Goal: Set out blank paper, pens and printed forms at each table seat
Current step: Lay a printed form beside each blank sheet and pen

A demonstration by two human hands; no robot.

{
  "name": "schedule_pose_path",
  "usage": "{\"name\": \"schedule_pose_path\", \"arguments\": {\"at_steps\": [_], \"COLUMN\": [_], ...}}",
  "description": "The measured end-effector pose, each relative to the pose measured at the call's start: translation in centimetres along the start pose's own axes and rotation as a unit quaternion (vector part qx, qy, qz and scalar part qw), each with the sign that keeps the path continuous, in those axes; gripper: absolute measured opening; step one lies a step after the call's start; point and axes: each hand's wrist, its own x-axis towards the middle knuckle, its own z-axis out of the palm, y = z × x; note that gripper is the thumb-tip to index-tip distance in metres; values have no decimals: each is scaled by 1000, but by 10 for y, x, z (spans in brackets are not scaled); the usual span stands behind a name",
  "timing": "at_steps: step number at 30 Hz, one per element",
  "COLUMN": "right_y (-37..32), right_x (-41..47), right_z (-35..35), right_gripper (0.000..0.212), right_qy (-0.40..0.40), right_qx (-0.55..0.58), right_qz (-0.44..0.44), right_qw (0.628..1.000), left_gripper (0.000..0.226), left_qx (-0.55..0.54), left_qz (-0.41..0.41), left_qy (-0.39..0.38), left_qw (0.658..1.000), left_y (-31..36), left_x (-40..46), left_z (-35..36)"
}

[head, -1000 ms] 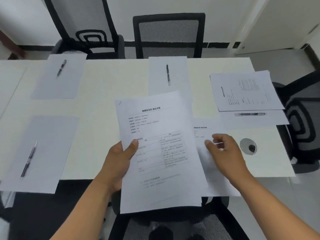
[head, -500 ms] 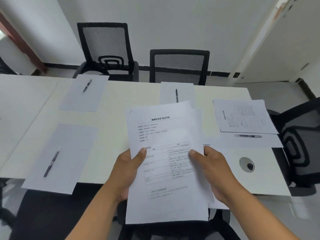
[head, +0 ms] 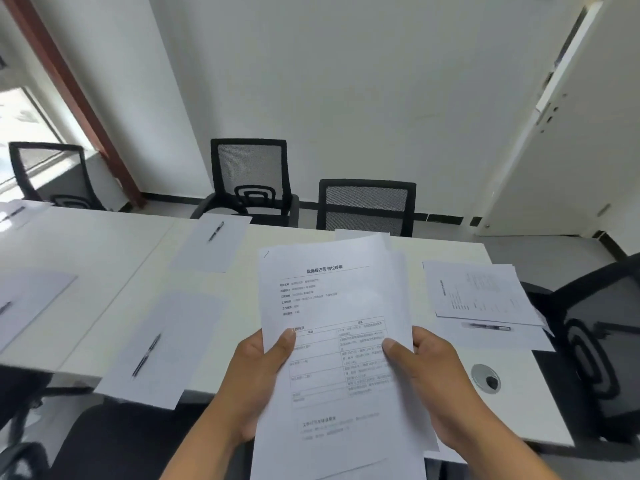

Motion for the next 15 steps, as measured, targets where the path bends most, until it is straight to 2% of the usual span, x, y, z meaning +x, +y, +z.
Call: {"name": "schedule_pose_path", "arguments": {"at_steps": [6,11,15], "right_y": [-21,-15,-14], "right_x": [-54,-84,-109], "right_z": [-20,-34,-10], "right_gripper": [11,5,8], "right_qy": [-5,25,-9], "right_qx": [-30,-82,-105], "right_qz": [-46,-86,-98], "right_qw": [998,993,990], "left_gripper": [24,24,25], "left_qx": [29,60,59], "left_qz": [54,84,113], "left_qy": [41,80,128], "left_qw": [997,991,984], "left_y": [8,1,-7], "left_x": [-69,-121,-177], "left_z": [25,40,23]}}
